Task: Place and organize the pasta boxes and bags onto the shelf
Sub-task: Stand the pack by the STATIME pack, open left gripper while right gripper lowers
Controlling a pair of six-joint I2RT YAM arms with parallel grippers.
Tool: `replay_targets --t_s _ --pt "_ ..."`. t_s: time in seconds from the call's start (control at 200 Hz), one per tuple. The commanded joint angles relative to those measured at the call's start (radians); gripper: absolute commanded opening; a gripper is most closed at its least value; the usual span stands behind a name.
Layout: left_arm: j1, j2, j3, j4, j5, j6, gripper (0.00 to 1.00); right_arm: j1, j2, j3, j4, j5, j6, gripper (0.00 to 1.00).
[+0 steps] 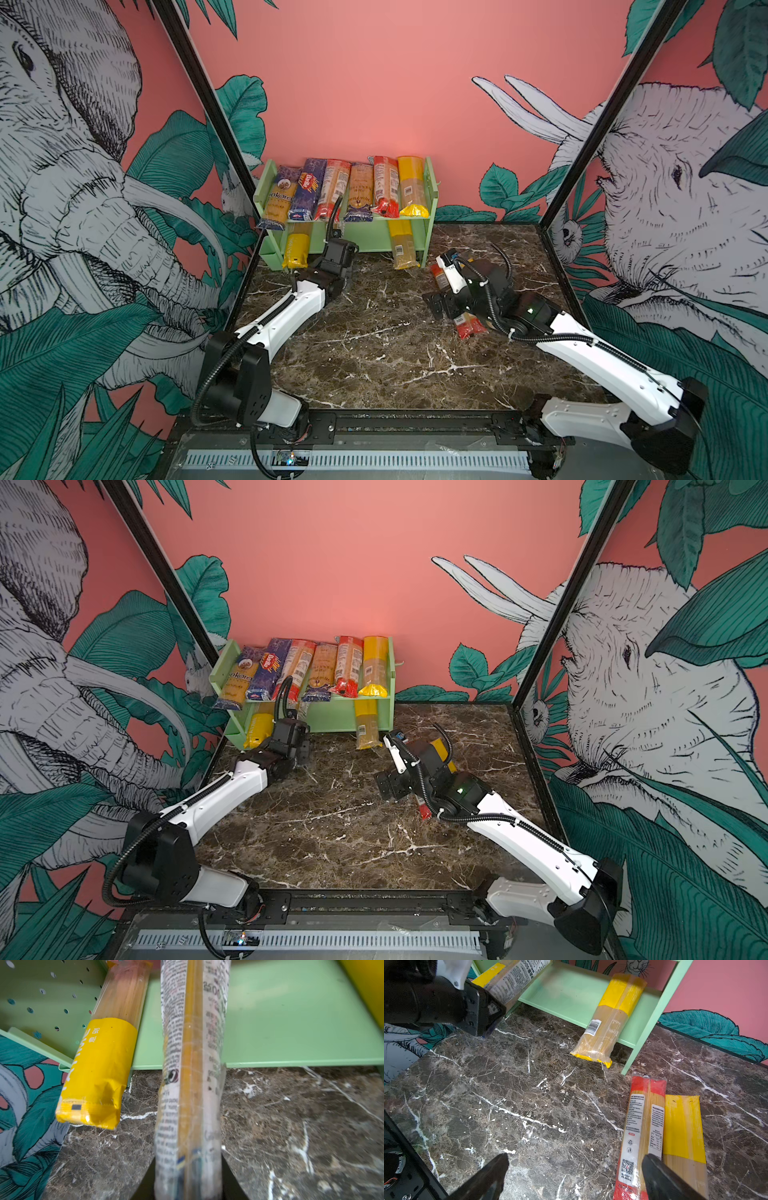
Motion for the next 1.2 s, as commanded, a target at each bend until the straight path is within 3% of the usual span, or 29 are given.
replay_targets --t_s 0.0,0.41,1.195 --pt "0.029 -0.016 0.051 0.192 -0.022 0.021 0.00 -0.011 0.008 0.037 -0.006 0.025 -0.022 0.99" --pt "0.115 0.085 0.092 0.304 0.015 0.067 0.00 -0.028 0.044 0.080 -0.043 0.021 -0.020 0.99" --pt "0.193 0.211 0.178 0.343 0.049 0.114 0.00 -0.031 0.065 0.143 -0.123 0.035 -0.003 0.99"
